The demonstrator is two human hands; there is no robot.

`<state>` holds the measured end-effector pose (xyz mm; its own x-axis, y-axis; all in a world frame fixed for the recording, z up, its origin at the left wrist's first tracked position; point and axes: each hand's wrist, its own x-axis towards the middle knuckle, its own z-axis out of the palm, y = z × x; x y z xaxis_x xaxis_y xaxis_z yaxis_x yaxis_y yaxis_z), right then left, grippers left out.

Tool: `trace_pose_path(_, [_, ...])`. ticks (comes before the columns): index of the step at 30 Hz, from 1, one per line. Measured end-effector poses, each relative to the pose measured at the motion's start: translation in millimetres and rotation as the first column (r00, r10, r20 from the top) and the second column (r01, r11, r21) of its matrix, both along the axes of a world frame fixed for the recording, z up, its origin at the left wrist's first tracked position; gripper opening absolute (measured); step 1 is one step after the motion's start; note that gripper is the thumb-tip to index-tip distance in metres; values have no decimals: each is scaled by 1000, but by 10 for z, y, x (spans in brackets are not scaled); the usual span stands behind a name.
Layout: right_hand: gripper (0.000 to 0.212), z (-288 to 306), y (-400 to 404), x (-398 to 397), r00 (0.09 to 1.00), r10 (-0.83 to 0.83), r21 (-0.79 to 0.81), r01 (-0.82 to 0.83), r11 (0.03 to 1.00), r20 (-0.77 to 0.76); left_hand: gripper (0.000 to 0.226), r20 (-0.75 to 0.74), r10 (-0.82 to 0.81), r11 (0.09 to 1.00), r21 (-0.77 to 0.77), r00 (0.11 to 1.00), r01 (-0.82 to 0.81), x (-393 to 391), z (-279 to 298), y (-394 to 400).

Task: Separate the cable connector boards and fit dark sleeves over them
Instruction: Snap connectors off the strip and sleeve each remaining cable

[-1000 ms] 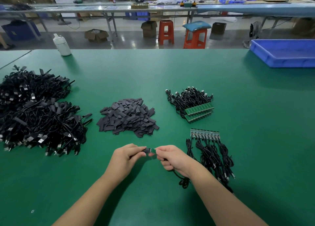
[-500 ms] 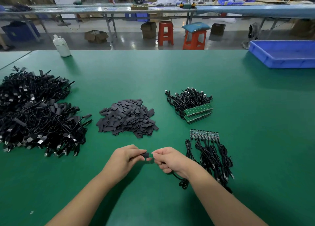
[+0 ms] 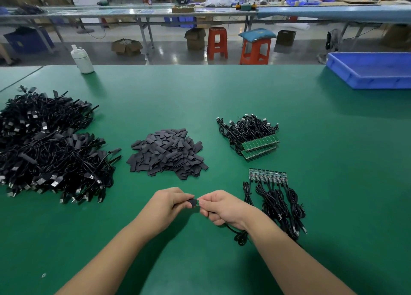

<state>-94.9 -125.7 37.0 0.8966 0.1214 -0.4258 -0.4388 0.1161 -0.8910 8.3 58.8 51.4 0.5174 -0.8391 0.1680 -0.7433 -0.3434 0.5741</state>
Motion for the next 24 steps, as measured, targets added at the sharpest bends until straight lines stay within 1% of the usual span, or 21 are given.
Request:
trace_pose_path(2, [19,-26,-11,-3,1000,9,29,-9,1000,-4,19,-6,0,1000,24,1000,0,3,23,-6])
trace_pose_path(3, [19,-29,-8,0,1000,10,20,-10,1000,-8,17,-33,13,999,42,999,-12,4,35,-9])
trace_pose_path(4, [19,-21,1,3,1000,7,-24,-8,1000,-14,15,-78,36,997,66,996,-31,4,44,-14])
trace_pose_path(6, [19,19,20,9,1000,-2,-231,2,973,-1,11,-202,106,990,118,974,-83,2,58,-23])
trace_pose_path(7, [18,47,20,13,1000,-5,-349,13,937,24,14,-264,142,985,137,954,-109,5,57,-20])
trace_pose_path(9, [18,109,7,17,994,7,-530,53,846,111,30,-374,218,972,167,902,-166,10,62,-8])
trace_pose_path(11, [13,172,-2,13,980,72,-682,76,728,186,37,-472,252,966,180,845,-187,-7,80,2])
trace_pose_path(12, [14,199,0,14,976,110,-748,71,660,189,37,-487,245,968,173,839,-182,-16,81,-8])
trace_pose_path(13, [18,218,6,17,976,132,-791,59,609,175,33,-473,226,973,151,852,-174,-31,89,-22])
trace_pose_path(14, [21,232,17,18,979,136,-805,45,591,154,25,-410,206,978,116,889,-173,-42,97,-33])
trace_pose_path(15, [23,241,30,19,983,125,-800,32,600,134,15,-298,177,984,82,938,-160,-46,110,-38])
trace_pose_path(16, [24,242,39,22,987,105,-784,27,620,118,12,-146,136,989,71,980,-127,-51,127,-43])
trace_pose_path(17, [24,243,43,25,991,79,-763,29,646,105,19,7,86,992,93,996,-86,-61,134,-44])
trace_pose_path(18, [24,241,42,31,994,55,-742,37,670,99,25,120,47,990,123,992,-62,-65,132,-47])
trace_pose_path(19, [23,239,38,35,995,38,-724,44,689,97,28,197,31,988,145,980,-60,-70,133,-49])
trace_pose_path(21, [21,228,23,40,995,22,-695,51,717,96,26,289,1,989,139,957,-43,-72,139,-50])
trace_pose_path(22, [20,227,16,39,995,11,-676,57,735,96,23,292,-9,993,112,956,-25,-74,134,-54])
trace_pose_path(24, [18,218,1,29,993,-44,-612,101,784,108,18,208,8,999,34,978,-15,-87,142,-59])
